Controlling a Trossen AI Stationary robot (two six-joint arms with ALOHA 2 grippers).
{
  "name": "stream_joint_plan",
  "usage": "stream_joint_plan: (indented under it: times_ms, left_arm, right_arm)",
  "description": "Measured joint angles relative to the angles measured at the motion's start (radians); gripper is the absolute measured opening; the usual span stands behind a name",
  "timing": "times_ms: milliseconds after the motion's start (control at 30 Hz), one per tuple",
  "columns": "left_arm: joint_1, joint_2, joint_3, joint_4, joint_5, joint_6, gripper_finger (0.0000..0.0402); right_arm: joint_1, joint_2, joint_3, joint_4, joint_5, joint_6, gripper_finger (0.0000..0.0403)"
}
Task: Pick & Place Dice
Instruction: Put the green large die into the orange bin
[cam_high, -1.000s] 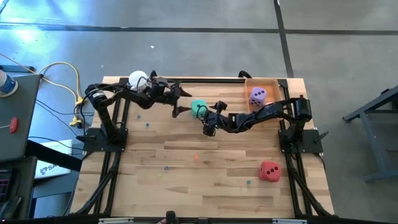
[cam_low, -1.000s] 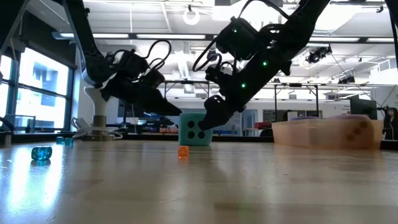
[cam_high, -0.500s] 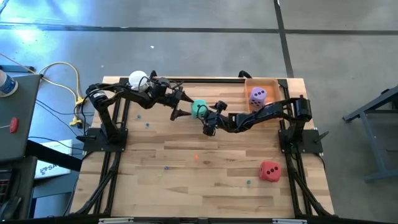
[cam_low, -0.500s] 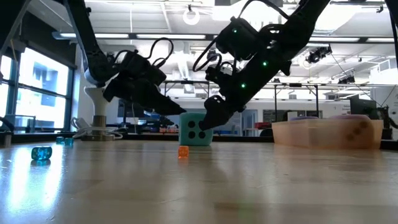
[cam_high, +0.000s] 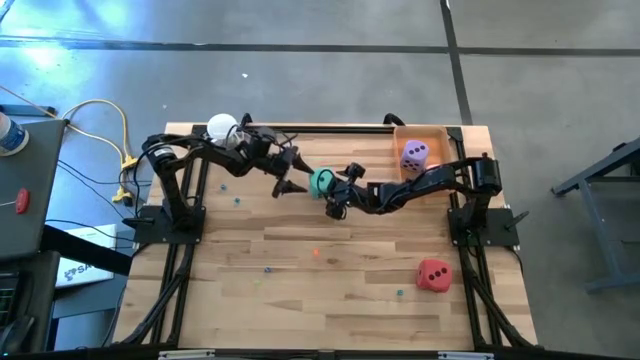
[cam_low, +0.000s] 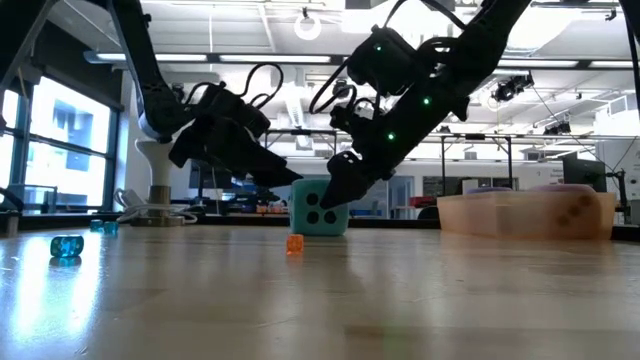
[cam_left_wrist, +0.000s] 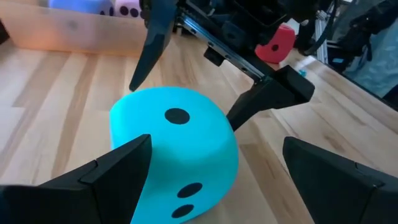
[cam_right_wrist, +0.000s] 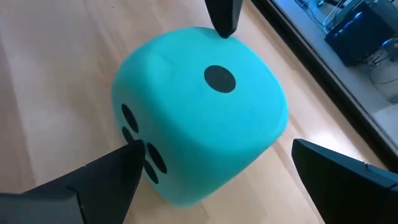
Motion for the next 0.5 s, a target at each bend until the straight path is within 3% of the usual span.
stream_joint_plan:
  times_ms: [500]
  left_arm:
    - [-0.029,0.0,-0.003,-0.004,-0.001,-0.002,0.0353]
  right_arm:
    - [0.003,-0.003,0.0,0.003,-0.136,0.075,0.0398]
